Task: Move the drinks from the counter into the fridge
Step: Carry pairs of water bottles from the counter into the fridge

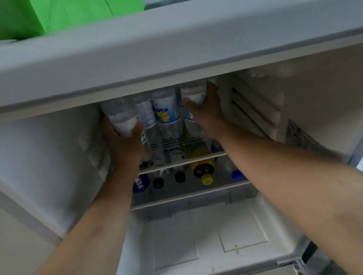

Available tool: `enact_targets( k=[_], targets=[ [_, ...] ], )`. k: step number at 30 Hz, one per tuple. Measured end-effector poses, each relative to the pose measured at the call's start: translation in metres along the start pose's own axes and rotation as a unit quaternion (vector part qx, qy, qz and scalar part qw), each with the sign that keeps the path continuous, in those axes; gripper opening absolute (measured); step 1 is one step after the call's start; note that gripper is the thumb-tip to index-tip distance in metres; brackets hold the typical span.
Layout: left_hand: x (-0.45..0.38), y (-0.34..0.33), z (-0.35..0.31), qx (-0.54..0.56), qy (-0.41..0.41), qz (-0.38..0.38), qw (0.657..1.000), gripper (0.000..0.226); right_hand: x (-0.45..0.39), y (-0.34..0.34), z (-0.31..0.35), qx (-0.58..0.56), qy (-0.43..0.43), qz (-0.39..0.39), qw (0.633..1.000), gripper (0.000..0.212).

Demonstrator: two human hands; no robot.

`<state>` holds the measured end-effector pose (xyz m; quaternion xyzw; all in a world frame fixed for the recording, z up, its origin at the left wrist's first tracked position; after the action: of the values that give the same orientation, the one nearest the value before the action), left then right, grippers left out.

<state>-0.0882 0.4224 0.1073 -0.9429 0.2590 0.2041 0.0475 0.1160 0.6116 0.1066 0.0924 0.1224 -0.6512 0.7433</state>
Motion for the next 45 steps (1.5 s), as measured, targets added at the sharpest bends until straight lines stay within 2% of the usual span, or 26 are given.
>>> enact_targets(
  k=[6, 9, 13, 16, 19, 23, 28, 33, 40, 45],
  targets=[
    [-0.02, -0.001, 0.002, -0.097, -0.008, 0.027, 0.995, 0.07, -0.012, -0.017, -0.005, -0.004, 0.012, -0.028, 1.0, 0.076],
    [-0.012, 0.006, -0.004, -0.152, -0.03, 0.001, 0.988, 0.069, -0.012, -0.016, -0.005, 0.016, 0.011, -0.021, 1.0, 0.08],
    [0.007, 0.01, -0.013, -0.261, -0.067, -0.029, 0.963, 0.09, 0.005, -0.011, -0.014, 0.117, 0.022, -0.005, 0.993, 0.091],
    [0.02, 0.007, -0.002, -0.221, -0.008, -0.037, 0.975, 0.09, 0.021, -0.004, -0.028, 0.187, 0.003, -0.042, 0.981, 0.086],
    [0.029, 0.006, 0.01, -0.149, 0.065, -0.057, 0.985, 0.086, 0.027, -0.009, -0.036, 0.151, -0.03, -0.048, 0.987, 0.077],
    [0.023, 0.003, 0.011, -0.124, 0.082, -0.051, 0.988, 0.08, 0.03, -0.012, -0.038, 0.138, -0.064, -0.06, 0.987, 0.076],
    [0.028, -0.001, 0.014, -0.143, 0.102, -0.063, 0.983, 0.091, 0.037, -0.009, -0.04, 0.129, -0.088, -0.065, 0.986, 0.074],
    [0.032, 0.001, 0.019, -0.136, 0.079, -0.044, 0.987, 0.097, 0.044, -0.009, -0.04, 0.124, -0.095, -0.053, 0.986, 0.071],
    [0.048, 0.004, 0.009, -0.081, -0.04, -0.064, 0.994, 0.074, 0.058, 0.003, -0.033, 0.129, -0.066, -0.047, 0.988, 0.047],
    [0.085, -0.004, -0.014, 0.013, -0.061, -0.055, 0.996, 0.067, 0.098, 0.036, -0.015, 0.116, -0.019, -0.067, 0.991, 0.024]
  ],
)
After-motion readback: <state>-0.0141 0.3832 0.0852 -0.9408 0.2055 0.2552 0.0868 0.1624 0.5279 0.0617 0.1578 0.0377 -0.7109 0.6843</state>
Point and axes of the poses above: each hand's wrist, its own x-axis away from the middle knuckle, its own y-axis out of the back of the hand, z = x × y, the point moved 10 cm from there along -x, towards the middle knuckle, and after that the axes turned 1 degree about -z, right-handed, at the moved point
